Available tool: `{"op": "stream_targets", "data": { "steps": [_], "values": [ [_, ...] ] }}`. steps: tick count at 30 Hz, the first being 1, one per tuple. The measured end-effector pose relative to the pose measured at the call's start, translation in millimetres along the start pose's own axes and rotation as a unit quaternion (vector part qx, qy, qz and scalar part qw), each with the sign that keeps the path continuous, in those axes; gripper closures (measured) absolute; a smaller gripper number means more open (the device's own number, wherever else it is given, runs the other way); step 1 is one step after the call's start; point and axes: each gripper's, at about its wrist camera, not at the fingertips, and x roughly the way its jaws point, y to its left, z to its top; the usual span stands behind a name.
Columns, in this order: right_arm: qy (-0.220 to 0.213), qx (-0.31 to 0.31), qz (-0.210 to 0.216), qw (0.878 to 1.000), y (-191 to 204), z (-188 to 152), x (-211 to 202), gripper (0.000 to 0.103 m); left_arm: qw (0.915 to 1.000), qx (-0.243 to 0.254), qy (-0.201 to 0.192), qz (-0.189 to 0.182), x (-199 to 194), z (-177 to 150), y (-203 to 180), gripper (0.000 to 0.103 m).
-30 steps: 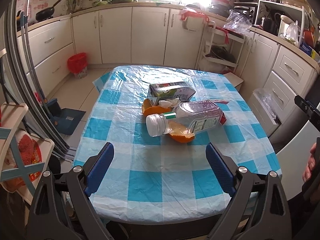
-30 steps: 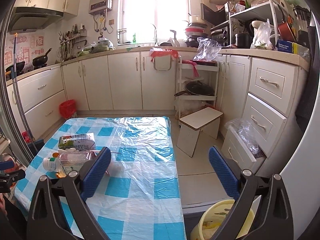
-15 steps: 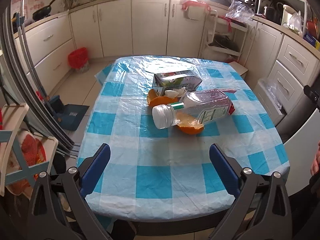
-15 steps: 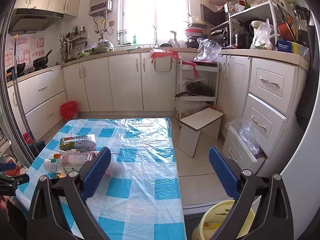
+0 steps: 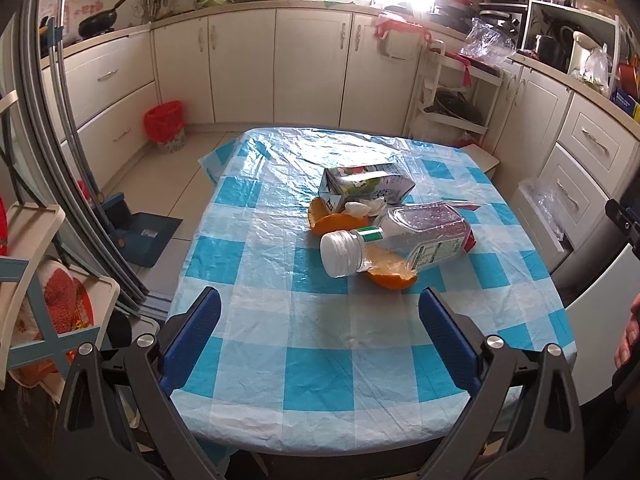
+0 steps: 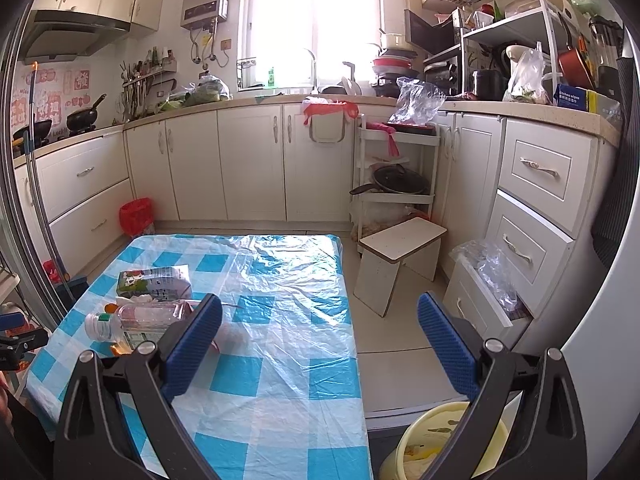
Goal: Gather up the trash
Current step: 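Move both open tools back over the table toward the bottle and peels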
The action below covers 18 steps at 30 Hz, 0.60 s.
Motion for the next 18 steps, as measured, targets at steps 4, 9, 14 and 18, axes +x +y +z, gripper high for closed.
{"op": "stream_targets", "data": {
  "steps": [4,9,14,18],
  "values": [
    [0.000,0.000,0.001,1.000,0.4,-0.1,0.3,0.009,0.9996,-0.026,0.006,0.004,0.4,-0.3,9.9,0.008],
    [0.001,-0.005,0.000,1.000,0.9,-1.4,1.4,0.009,0.9996,-0.028,0.006,-0.003,0.4,-2.1,9.5,0.008],
    [0.001,-0.009,0.001,1.000,1.2,-3.7,1.7,0.009,0.9995,-0.030,-0.005,-0.012,-2.8,-1.8,7.4,0.008],
    [0.001,-0.012,0.002,1.000,2.6,-4.0,1.3,0.009,0.9996,-0.029,-0.007,-0.005,-2.4,-2.1,7.4,0.008]
  ]
}}
